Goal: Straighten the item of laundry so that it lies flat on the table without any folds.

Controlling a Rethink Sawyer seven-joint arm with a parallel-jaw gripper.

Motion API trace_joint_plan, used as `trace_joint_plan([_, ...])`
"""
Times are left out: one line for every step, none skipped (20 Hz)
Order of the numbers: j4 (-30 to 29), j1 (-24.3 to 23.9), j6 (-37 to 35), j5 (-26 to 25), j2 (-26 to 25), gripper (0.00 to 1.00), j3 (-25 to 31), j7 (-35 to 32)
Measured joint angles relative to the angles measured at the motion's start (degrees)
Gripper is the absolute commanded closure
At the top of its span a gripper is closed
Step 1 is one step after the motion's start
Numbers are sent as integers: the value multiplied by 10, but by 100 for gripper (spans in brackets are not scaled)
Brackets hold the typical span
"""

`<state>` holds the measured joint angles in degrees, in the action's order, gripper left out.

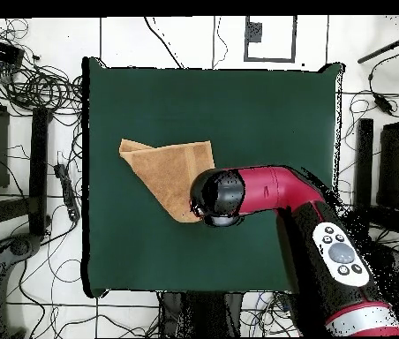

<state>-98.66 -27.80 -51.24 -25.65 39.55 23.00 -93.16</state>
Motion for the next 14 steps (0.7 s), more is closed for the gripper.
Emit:
trace_joint_plan([0,0,0,0,0,0,0,0])
trace_joint_plan([0,0,0,0,0,0,0,0])
trace_joint_plan([0,0,0,-1,0,0,0,0])
trace_joint_plan([0,0,0,-2,0,0,0,0])
trace_joint_plan([0,0,0,-3,0,0,0,0])
trace_joint_plan([0,0,0,-3,0,0,0,0])
trace_joint_plan([0,0,-1,-5,0,0,0,0])
trace_joint_plan([0,0,-1,-5,0,0,0,0])
trace_joint_plan([0,0,-4,-7,0,0,0,0])
trace_joint_plan([0,0,-8,-9,0,0,0,0])
trace_joint_plan([0,0,-17,-12,1,0,0,0])
trace_joint_plan([0,0,-24,-14,2,0,0,1])
trace_joint_plan([0,0,-36,-15,3,0,0,2])
trace_joint_plan([2,0,-62,-18,5,0,0,6])
